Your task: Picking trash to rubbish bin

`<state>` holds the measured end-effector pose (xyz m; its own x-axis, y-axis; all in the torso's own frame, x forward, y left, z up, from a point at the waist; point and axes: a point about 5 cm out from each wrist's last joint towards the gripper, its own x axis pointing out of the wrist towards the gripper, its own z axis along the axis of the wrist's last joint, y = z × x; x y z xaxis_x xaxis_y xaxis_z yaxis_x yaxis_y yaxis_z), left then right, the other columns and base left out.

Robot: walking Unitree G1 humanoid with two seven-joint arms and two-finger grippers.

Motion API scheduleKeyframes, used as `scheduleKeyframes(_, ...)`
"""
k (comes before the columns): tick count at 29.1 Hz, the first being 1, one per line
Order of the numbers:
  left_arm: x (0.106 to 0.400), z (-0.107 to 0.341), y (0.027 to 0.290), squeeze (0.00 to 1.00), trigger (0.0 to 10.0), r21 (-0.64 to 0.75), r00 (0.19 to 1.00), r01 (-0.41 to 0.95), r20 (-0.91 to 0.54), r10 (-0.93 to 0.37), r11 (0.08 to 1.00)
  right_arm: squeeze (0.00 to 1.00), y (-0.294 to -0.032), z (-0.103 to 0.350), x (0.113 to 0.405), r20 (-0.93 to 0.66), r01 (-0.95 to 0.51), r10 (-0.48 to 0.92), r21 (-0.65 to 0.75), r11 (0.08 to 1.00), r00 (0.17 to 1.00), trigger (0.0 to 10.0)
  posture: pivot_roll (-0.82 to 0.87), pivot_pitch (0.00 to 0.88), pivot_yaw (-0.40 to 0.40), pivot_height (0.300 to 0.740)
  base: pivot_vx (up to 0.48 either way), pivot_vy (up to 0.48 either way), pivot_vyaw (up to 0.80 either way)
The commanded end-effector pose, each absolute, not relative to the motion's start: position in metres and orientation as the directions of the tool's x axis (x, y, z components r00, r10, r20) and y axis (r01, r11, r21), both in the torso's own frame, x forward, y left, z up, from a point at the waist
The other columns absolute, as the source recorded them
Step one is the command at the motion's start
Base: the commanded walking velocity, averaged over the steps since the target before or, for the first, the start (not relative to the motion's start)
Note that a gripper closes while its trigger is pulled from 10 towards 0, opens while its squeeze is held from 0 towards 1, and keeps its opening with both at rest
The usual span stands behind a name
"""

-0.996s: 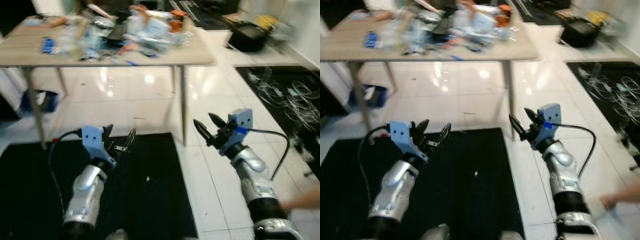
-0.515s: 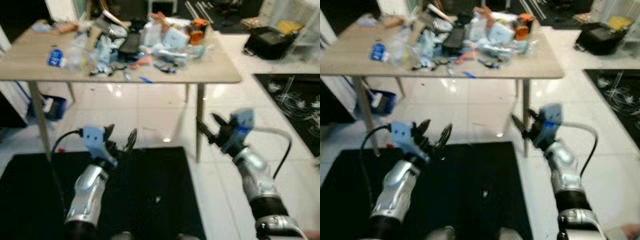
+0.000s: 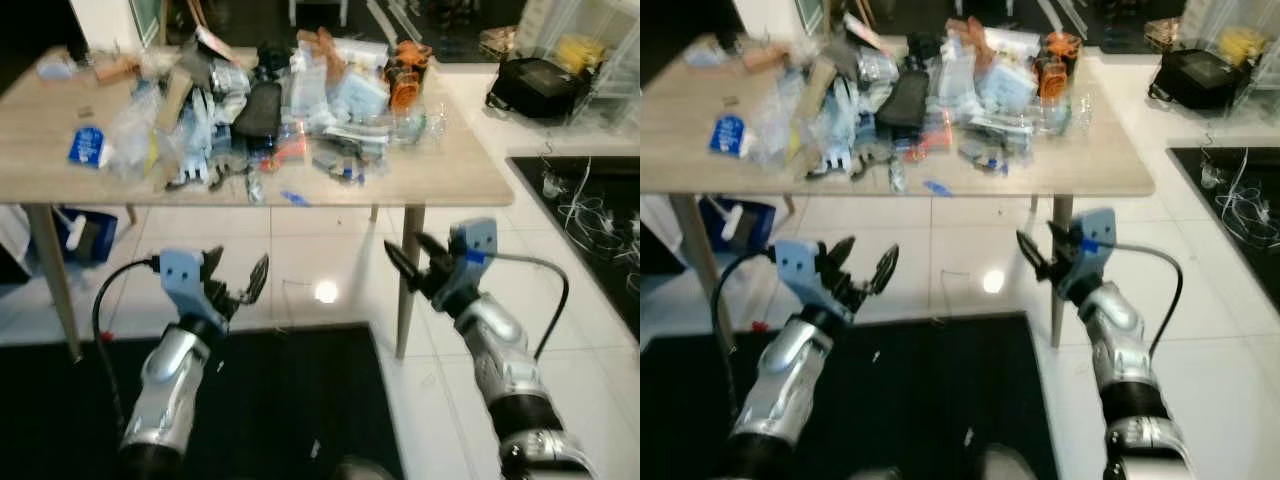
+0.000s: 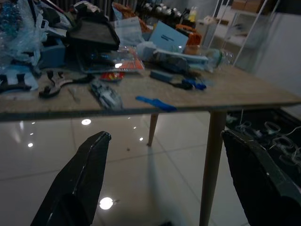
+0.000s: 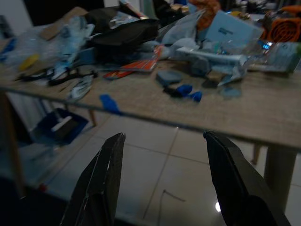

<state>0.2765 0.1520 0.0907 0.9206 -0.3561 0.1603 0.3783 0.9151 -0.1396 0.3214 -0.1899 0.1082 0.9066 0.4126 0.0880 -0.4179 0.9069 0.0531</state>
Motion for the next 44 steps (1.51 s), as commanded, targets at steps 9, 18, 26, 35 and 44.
scheduleKeyframes(9, 0.276, 0.098, 0.153, 0.00, 10.0, -0.132, 0.920, 0.376, 0.172, -0.353, 0.917, 0.00, -0.185, 0.111, 0.321, 0.096, -0.421, 0.415, 0.040, 0.906, 0.905, 10.0, -0.06, 0.000, -0.023, 0.740, 0.480, 0.000, 0.00)
scheduleKeyframes(18, 0.276, 0.101, 0.153, 0.00, 10.0, -0.128, 0.920, 0.374, 0.176, -0.350, 0.919, 0.00, -0.182, 0.113, 0.320, 0.122, -0.458, 0.448, 0.062, 0.887, 0.885, 10.0, -0.06, 0.000, -0.023, 0.740, 0.480, 0.000, 0.00)
scheduleKeyframes(26, 0.276, 0.102, 0.153, 0.00, 10.0, -0.123, 0.922, 0.369, 0.176, -0.346, 0.921, 0.00, -0.177, 0.112, 0.315, 0.115, -0.576, 0.566, 0.102, 0.811, 0.816, 10.0, -0.06, 0.000, -0.023, 0.740, 0.480, 0.000, 0.00)
scheduleKeyframes(35, 0.277, 0.113, 0.152, 0.00, 10.0, -0.043, 0.895, 0.410, 0.212, -0.393, 0.911, 0.00, -0.182, 0.109, 0.312, 0.117, -0.613, 0.605, 0.236, 0.754, 0.788, 10.0, -0.07, 0.000, -0.023, 0.740, 0.431, 0.000, 0.00)
scheduleKeyframes(44, 0.276, 0.121, 0.161, 0.00, 10.0, 0.140, 0.869, 0.438, 0.187, -0.458, 0.888, 0.00, -0.197, 0.110, 0.323, 0.113, -0.467, 0.459, 0.348, 0.813, 0.881, 10.0, -0.07, 0.000, -0.025, 0.740, 0.042, 0.000, 0.00)
